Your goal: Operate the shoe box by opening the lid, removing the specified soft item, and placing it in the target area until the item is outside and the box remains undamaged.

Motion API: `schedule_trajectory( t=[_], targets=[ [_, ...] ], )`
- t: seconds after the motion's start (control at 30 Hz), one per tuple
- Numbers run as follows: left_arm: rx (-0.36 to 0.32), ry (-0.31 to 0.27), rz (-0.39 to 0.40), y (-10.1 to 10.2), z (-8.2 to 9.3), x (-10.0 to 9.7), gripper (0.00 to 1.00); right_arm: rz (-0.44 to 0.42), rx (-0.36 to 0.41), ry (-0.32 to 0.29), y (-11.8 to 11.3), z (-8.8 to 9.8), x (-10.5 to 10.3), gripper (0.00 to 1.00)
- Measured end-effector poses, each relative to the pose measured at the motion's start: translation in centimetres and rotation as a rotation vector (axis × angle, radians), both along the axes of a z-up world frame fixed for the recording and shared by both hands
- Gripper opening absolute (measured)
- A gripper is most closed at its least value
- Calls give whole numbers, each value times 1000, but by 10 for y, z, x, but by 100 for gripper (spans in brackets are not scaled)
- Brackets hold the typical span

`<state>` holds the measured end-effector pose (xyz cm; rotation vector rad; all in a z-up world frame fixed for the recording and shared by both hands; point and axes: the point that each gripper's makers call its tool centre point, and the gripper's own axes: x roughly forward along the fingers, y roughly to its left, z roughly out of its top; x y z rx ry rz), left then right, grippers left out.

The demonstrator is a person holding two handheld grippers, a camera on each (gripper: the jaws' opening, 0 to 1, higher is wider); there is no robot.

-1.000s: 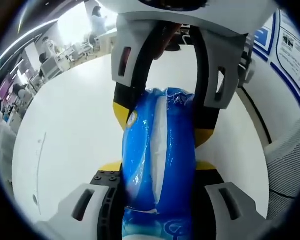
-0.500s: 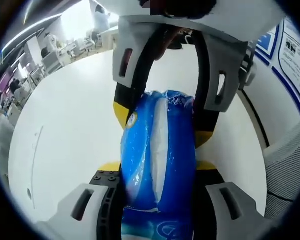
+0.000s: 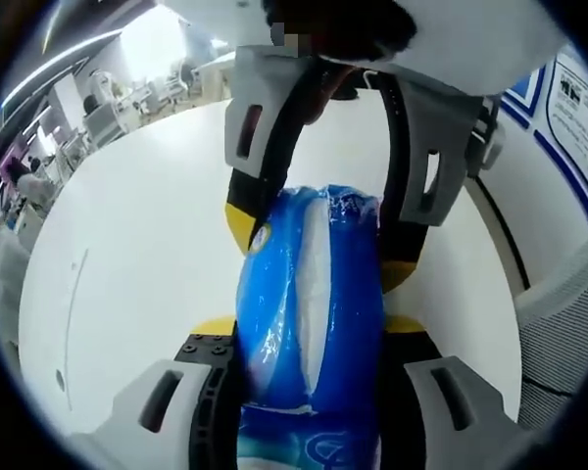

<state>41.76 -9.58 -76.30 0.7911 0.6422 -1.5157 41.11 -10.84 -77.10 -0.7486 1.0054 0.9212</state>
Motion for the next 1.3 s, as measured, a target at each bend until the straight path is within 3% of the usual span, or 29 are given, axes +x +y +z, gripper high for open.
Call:
schedule_trajectory(
  t=[0.93,1.3],
  targets=[
    [-6,-9,17,11,12,6,48,-19,-25,-21,-8,8,2,53],
    [-15,-17,26,22,27,8,47,-52,-18,-54,-8,27,2,52]
  ],
)
